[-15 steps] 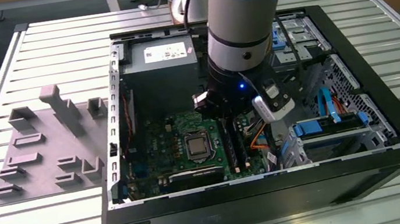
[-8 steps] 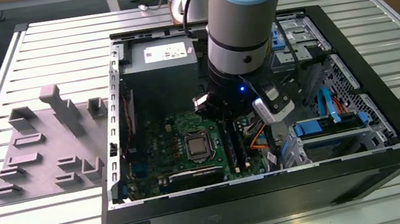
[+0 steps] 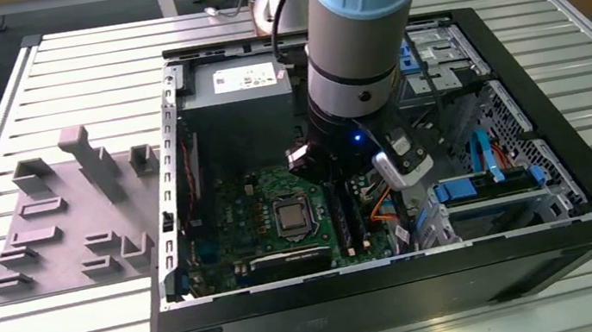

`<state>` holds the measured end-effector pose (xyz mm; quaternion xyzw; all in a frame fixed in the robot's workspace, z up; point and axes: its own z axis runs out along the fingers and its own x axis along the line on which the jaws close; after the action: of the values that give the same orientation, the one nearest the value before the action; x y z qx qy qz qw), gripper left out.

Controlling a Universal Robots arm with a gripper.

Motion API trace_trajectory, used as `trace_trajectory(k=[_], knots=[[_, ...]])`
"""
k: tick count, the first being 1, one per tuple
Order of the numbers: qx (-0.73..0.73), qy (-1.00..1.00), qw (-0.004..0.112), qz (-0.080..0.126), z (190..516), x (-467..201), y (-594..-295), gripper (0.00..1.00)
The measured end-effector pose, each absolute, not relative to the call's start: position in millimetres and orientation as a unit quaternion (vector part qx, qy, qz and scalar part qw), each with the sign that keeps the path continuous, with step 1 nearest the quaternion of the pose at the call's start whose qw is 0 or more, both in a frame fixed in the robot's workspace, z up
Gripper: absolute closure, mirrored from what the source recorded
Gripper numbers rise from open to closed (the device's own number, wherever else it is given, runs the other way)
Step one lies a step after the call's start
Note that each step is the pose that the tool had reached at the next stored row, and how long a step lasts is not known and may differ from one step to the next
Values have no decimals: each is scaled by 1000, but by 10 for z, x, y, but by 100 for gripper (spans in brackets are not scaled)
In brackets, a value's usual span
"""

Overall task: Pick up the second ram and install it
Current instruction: 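Press down the second ram until it locks into place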

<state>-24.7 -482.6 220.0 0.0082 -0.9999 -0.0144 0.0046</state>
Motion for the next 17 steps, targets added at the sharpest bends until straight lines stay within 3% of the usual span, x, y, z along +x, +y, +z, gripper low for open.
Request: trace_trajectory(k=[7, 17], knots=[[8, -1000, 6, -14, 2150, -246, -4823, 89], [8, -1000, 6, -15, 2459, -246, -4824, 89]])
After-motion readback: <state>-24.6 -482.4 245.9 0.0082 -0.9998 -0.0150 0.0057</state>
